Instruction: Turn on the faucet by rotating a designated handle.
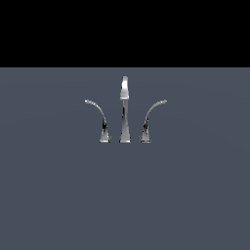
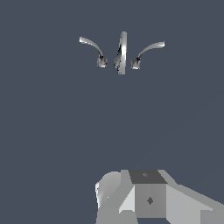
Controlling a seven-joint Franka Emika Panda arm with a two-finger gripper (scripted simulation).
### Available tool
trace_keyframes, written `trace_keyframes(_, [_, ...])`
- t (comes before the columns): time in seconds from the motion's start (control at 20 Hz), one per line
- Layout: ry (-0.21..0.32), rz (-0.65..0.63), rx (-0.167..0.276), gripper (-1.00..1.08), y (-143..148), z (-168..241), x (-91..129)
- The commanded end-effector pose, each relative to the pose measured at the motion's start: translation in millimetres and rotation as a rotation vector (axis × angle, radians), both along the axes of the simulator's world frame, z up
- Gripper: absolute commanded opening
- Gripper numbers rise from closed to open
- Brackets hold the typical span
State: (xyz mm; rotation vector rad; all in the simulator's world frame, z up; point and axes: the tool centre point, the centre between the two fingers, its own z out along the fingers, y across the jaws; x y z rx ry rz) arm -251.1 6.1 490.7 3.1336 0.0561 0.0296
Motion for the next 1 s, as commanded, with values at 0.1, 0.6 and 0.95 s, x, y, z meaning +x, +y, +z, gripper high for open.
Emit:
trace_keyframes(0.1, [0.000, -0.003, 0.000, -1.00, 0, -1, 1])
trace_keyframes(0.6, [0.001, -0.091, 0.002, -1.00, 9, -18, 20])
trace_keyframes(0.95, [0.002, -0.230, 0.005, -1.00, 19, -47, 53])
